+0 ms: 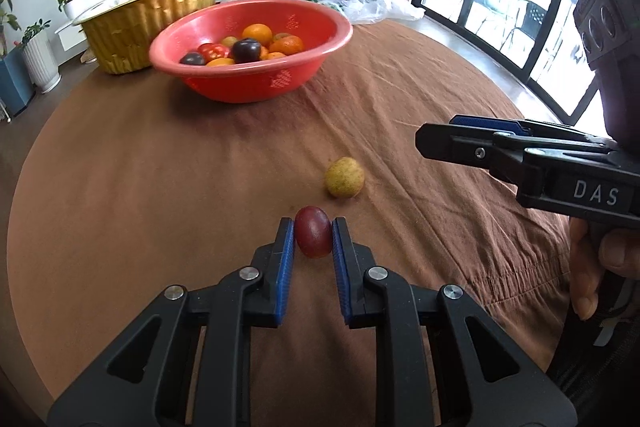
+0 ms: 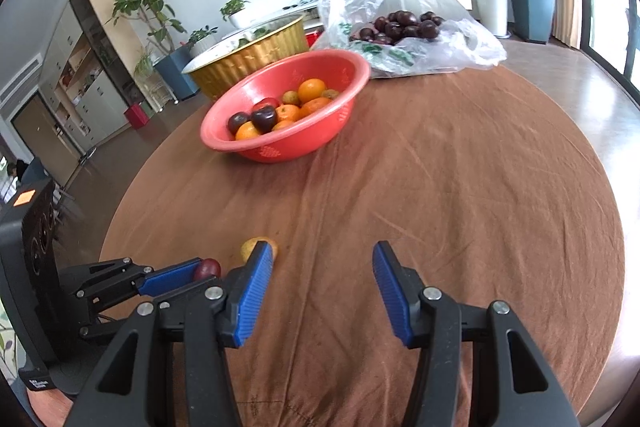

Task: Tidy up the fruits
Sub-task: 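Grasp a red tomato with the left tool, then grasp a small yellow pear with the right tool while the left tool holds the tomato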

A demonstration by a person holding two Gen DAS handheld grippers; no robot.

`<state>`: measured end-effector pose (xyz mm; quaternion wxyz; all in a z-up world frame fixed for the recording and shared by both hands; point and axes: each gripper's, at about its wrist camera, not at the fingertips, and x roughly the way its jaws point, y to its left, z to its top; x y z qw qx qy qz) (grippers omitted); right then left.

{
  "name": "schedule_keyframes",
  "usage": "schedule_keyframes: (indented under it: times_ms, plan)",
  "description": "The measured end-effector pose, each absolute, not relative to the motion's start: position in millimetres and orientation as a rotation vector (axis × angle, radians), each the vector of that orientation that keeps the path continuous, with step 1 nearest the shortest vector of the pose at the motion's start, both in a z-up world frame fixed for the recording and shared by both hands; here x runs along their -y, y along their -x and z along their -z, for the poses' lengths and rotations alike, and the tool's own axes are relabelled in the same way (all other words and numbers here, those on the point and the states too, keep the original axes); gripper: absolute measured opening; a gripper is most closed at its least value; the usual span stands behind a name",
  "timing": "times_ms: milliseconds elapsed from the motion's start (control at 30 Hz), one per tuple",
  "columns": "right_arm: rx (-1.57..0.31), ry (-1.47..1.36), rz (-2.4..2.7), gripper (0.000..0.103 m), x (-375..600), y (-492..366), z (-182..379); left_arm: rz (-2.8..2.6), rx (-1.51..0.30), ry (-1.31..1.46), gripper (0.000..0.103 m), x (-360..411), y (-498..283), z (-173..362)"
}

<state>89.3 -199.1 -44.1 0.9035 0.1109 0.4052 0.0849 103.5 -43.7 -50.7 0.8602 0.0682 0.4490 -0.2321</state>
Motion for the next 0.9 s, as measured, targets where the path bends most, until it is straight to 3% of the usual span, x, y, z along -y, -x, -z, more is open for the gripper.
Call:
schedule_keyframes:
  times_ms: [367,900]
  plan:
    - [-0.890,-0.056,-0.239,0.052,145,-108,48,0.438,-0.928,-0.045,0.017,-4,-97,46]
    - [-0.944,0.027,-0.220,0.034,128,-119,71,0.431,-0.937,-0.009,0.017,-12,-101,54]
